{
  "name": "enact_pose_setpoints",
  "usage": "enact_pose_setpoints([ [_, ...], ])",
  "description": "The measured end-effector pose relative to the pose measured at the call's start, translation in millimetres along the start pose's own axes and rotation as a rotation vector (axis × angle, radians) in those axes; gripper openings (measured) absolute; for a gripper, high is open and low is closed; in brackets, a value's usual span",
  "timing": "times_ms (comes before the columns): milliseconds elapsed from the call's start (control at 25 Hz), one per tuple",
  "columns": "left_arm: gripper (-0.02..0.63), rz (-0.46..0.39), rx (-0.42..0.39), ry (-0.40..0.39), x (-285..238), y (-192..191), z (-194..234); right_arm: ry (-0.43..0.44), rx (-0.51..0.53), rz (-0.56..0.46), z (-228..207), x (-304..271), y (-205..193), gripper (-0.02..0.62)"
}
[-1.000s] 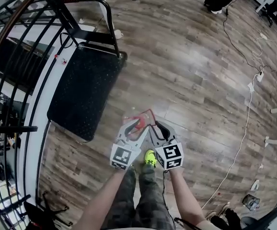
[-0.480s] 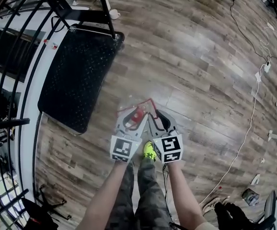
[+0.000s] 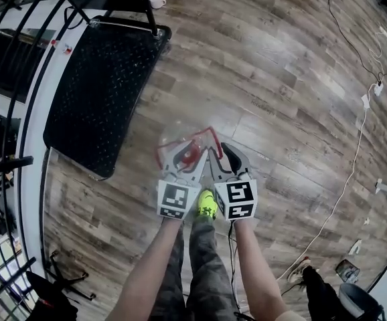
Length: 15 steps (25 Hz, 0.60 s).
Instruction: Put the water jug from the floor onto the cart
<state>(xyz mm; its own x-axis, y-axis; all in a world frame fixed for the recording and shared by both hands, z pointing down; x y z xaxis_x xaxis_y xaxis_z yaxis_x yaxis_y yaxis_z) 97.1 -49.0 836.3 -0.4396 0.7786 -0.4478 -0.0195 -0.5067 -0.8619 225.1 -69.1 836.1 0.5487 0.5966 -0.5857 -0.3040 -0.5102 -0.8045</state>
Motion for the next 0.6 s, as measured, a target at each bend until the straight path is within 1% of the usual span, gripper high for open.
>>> enact_pose_setpoints([
  [120,0.140,0.012,-0.010,0.006,-6,-8,4,0.000,-0.002,0.032,-5,-12,-8,0.117],
  [400,0.140,0.024,0.016,0.013,-17,-23,14,0.002,-0.028,0.098,-11,-37,-26,0.117],
  [600,0.138,0.016,0.002,0.021,-20,-23,16,0.015,-0.050,0.161,-17,-50,-45,0.117],
])
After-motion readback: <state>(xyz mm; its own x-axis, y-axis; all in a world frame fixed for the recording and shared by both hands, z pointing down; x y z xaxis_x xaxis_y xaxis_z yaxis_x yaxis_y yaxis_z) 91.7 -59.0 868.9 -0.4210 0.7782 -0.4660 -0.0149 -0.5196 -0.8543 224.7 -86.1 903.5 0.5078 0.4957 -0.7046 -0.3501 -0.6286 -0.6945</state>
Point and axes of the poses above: the fingertips, and each gripper's own axes: x backward along the fingers, z to its left, y out of its top, the point moved 9 cm from there along x, backward along the fingers, and after that the axes turned 8 degrees about x, right-handed, at the moved point
